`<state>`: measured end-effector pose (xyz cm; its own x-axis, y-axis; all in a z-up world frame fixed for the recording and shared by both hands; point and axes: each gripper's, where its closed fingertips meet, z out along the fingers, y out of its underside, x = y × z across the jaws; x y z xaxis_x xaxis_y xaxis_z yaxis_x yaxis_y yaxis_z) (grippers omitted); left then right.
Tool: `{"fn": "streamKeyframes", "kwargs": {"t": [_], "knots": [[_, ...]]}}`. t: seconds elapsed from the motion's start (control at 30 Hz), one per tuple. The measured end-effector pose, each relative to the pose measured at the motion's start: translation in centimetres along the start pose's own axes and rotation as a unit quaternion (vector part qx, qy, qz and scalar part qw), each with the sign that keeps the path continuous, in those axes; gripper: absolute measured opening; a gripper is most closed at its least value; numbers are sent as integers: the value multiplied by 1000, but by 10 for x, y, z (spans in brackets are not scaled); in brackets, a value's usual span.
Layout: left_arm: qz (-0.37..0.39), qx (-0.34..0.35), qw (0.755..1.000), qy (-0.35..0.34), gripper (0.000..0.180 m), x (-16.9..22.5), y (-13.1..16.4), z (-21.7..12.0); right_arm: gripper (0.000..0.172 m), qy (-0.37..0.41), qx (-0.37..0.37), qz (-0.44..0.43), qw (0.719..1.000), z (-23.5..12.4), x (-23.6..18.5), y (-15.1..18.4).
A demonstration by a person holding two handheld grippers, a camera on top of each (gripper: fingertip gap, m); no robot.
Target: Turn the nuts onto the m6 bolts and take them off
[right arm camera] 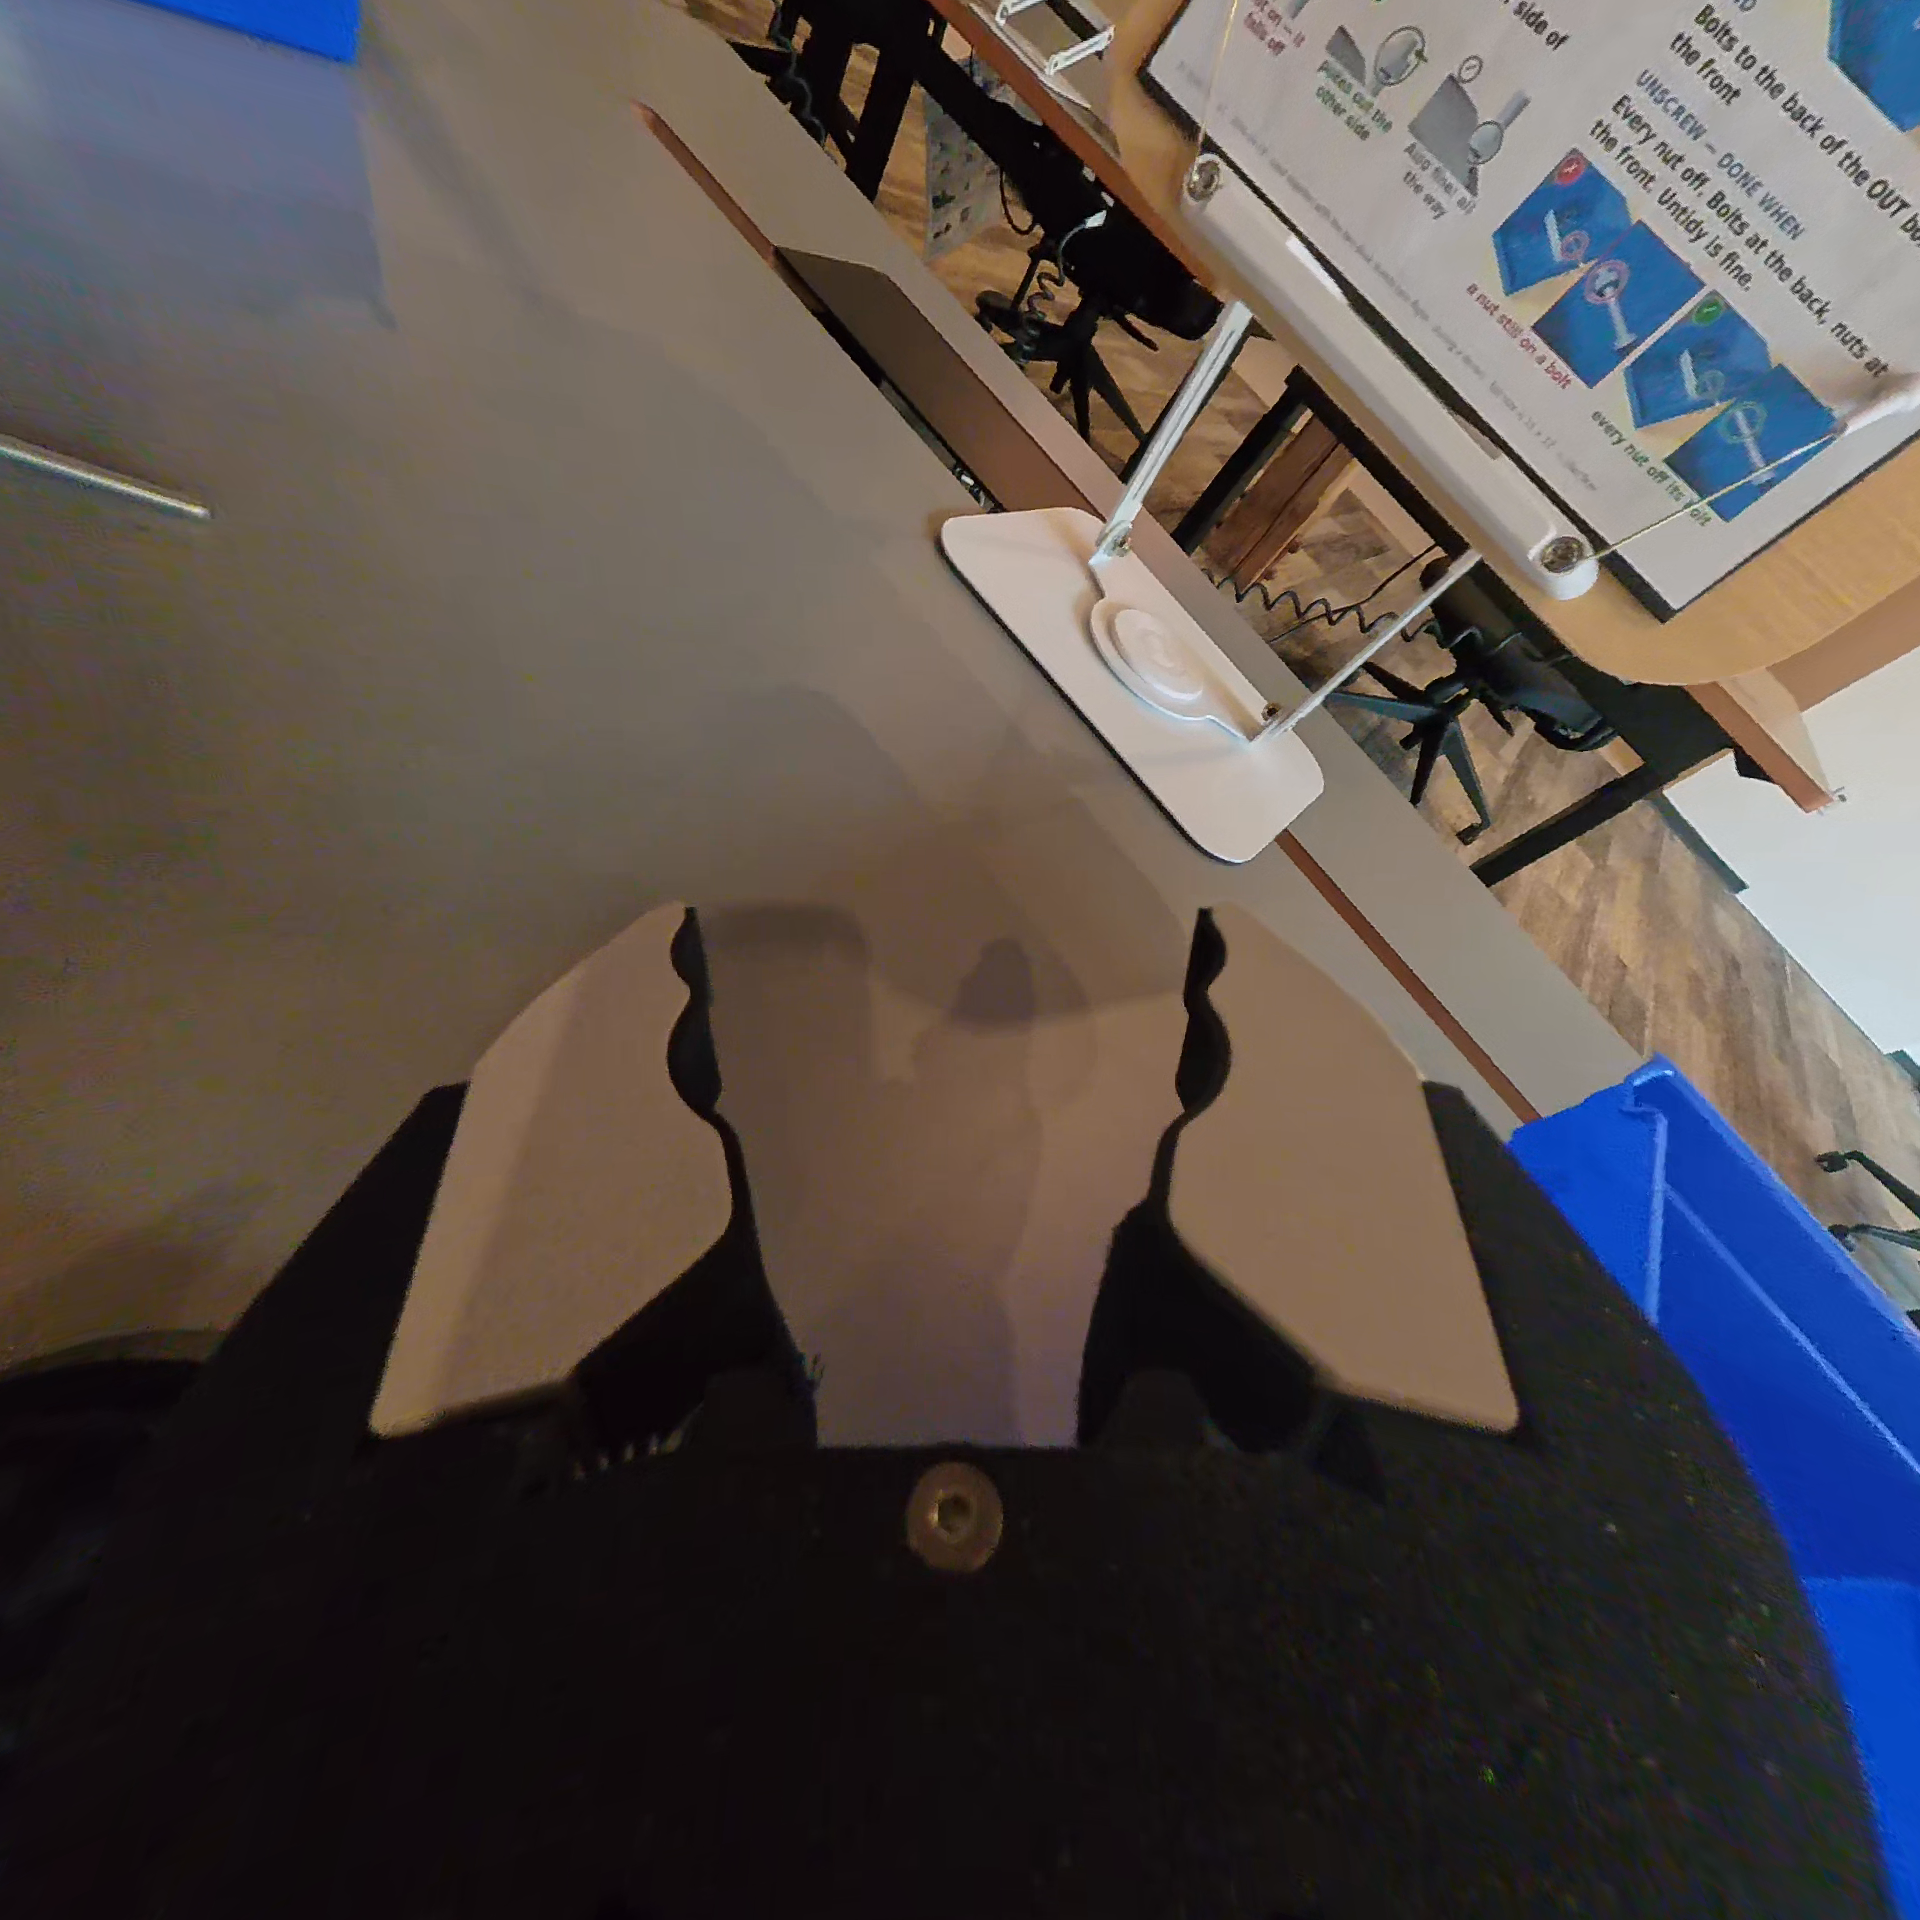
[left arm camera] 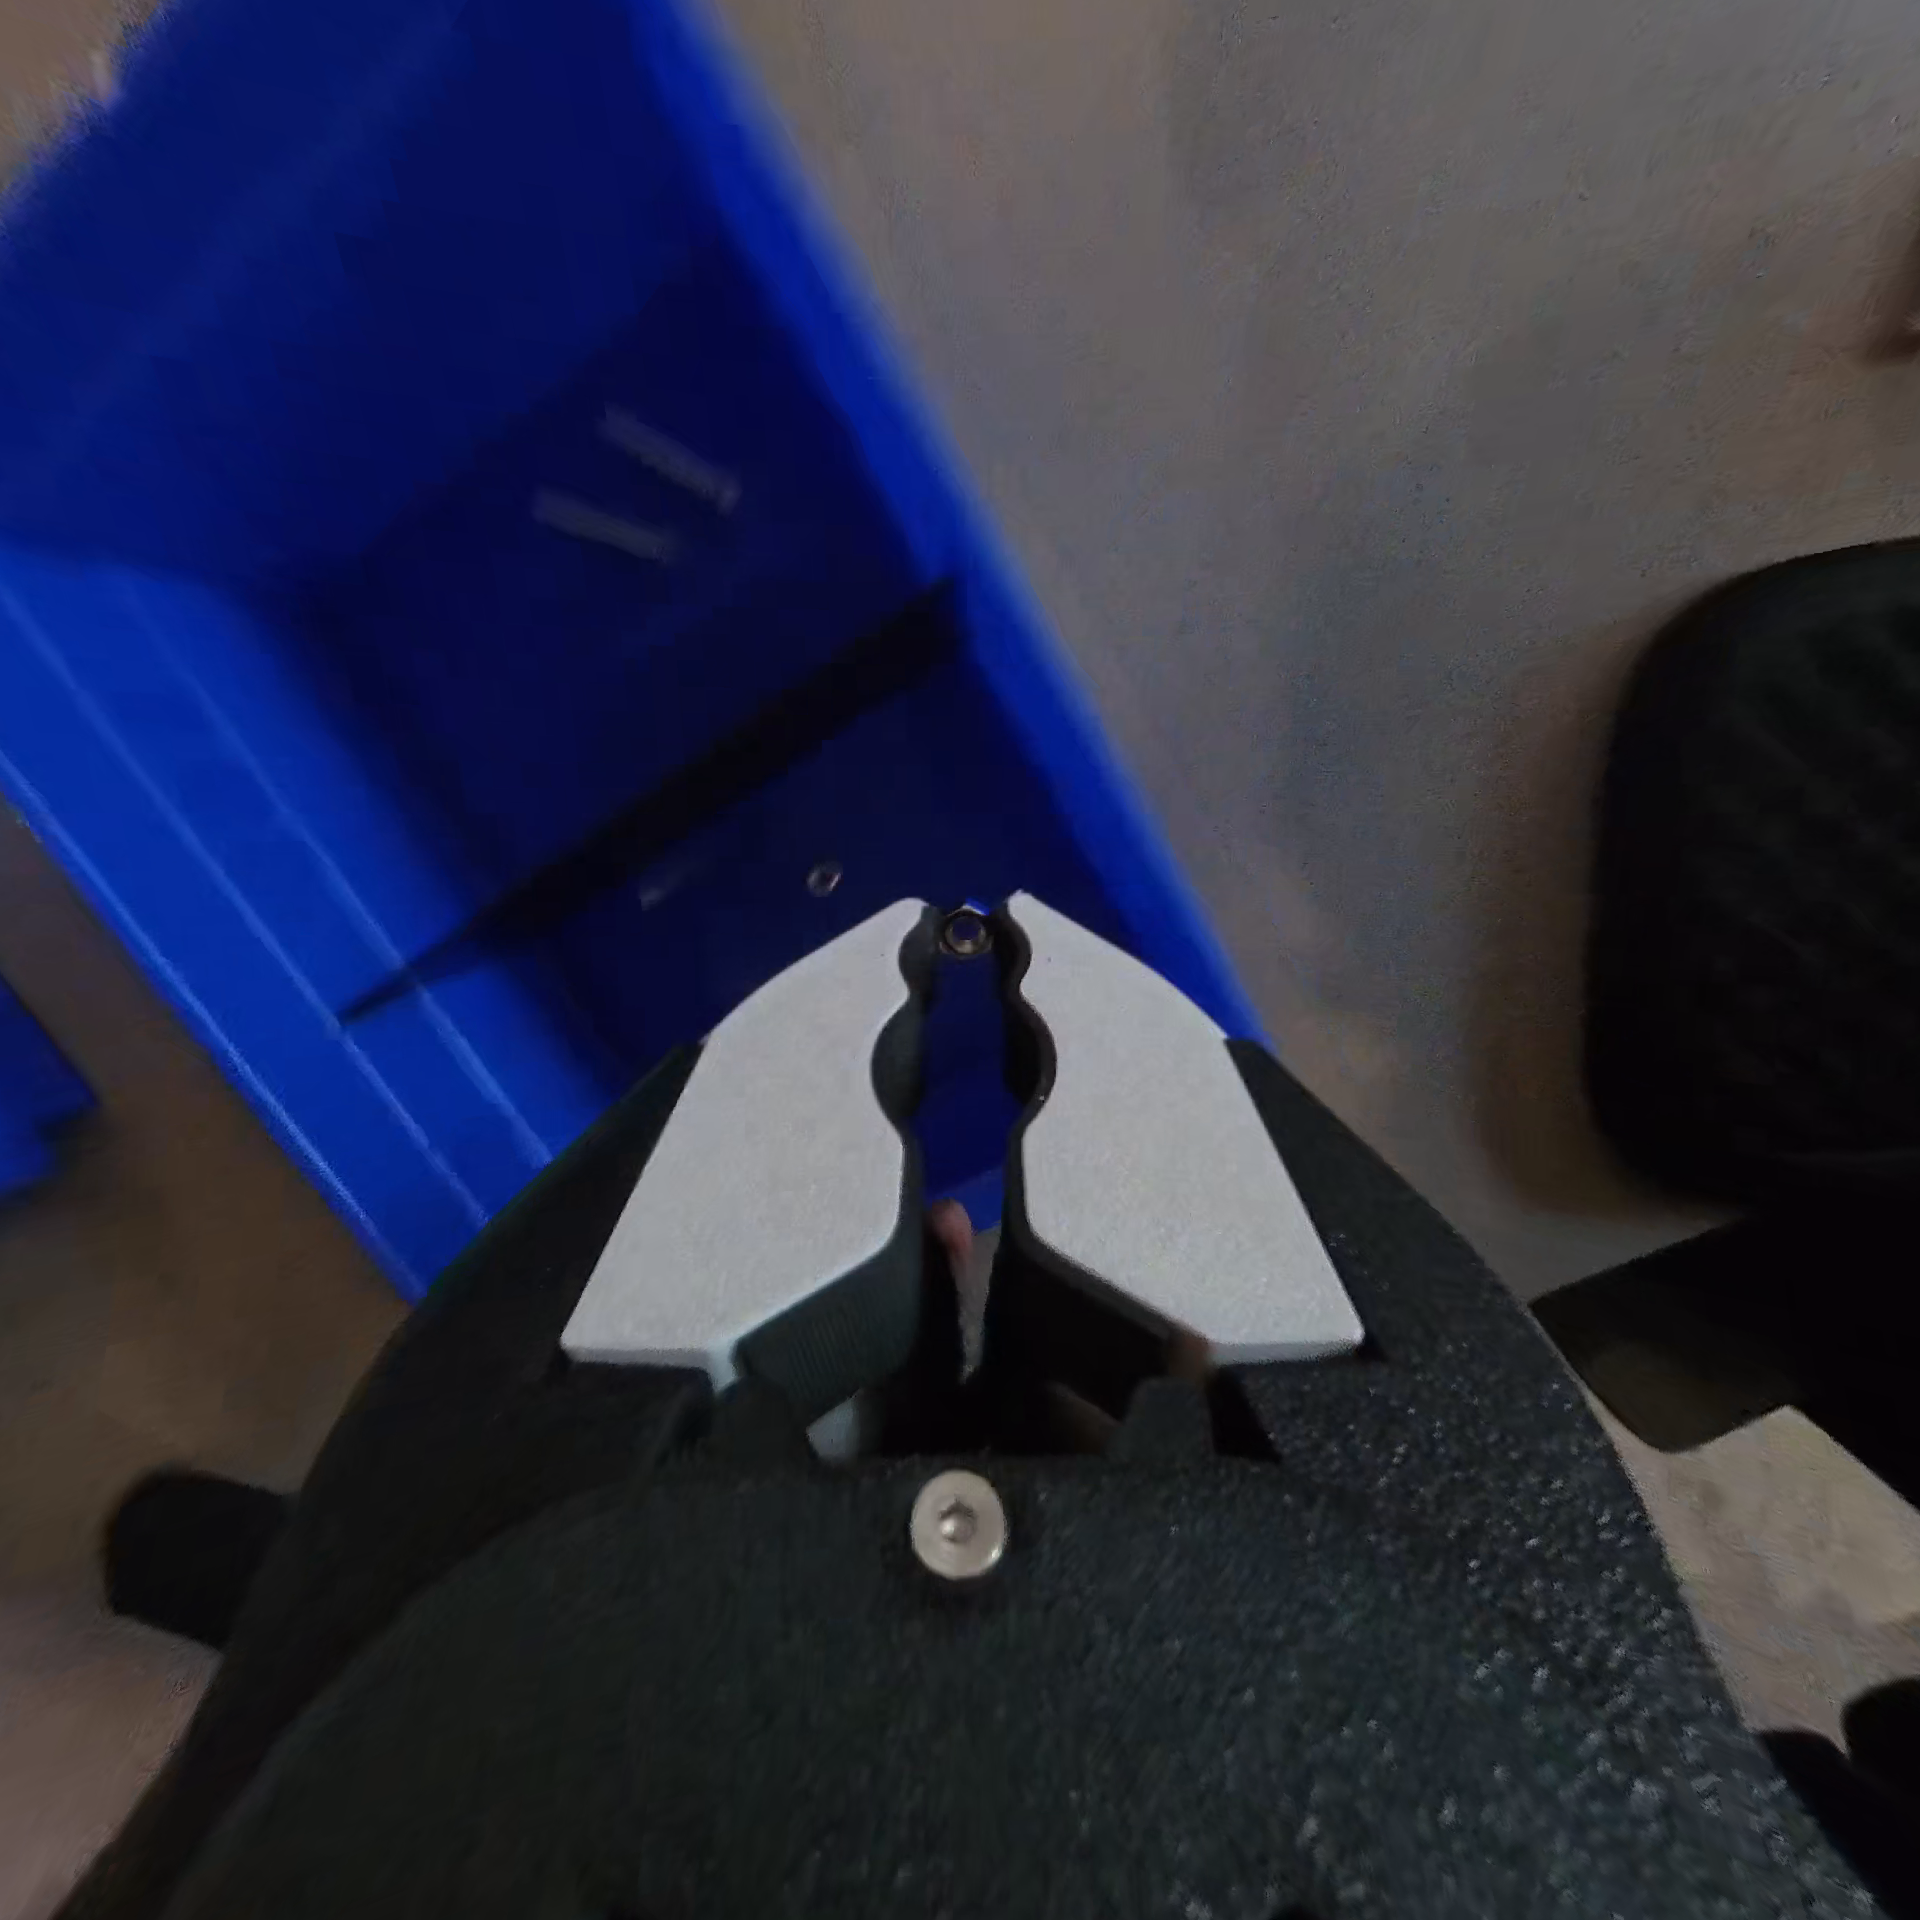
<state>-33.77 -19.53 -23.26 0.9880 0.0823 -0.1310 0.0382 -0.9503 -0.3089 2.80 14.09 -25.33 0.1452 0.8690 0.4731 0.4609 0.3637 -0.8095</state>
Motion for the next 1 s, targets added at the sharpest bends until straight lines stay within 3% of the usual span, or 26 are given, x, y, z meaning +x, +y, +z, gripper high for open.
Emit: {"fn": "streamKeyframes", "kwargs": {"t": [0.1, 0.23, 0.5, 0.7, 1.0], "knots": [[86, 35, 996, 16, 10, 52, -41, -12, 87, -8, 1, -2, 1000, 2, -5, 1], [198, 61, 976, 61, 9, 139, -85, -5, 87, -13, 1, -11, 1000, 3, -10, -1], [350, 57, 927, 127, 10, 279, -132, 44, 86, -17, -10, -24, 1000, 7, -15, 3], [386, 26, 911, 141, 10, 324, -145, 86, 86, -21, -16, -26, 999, 8, -17, 5], [397, 2, 908, 133, 9, 344, -148, 120, 86, -21, -18, -26, 999, 7, -17, 6]]}}
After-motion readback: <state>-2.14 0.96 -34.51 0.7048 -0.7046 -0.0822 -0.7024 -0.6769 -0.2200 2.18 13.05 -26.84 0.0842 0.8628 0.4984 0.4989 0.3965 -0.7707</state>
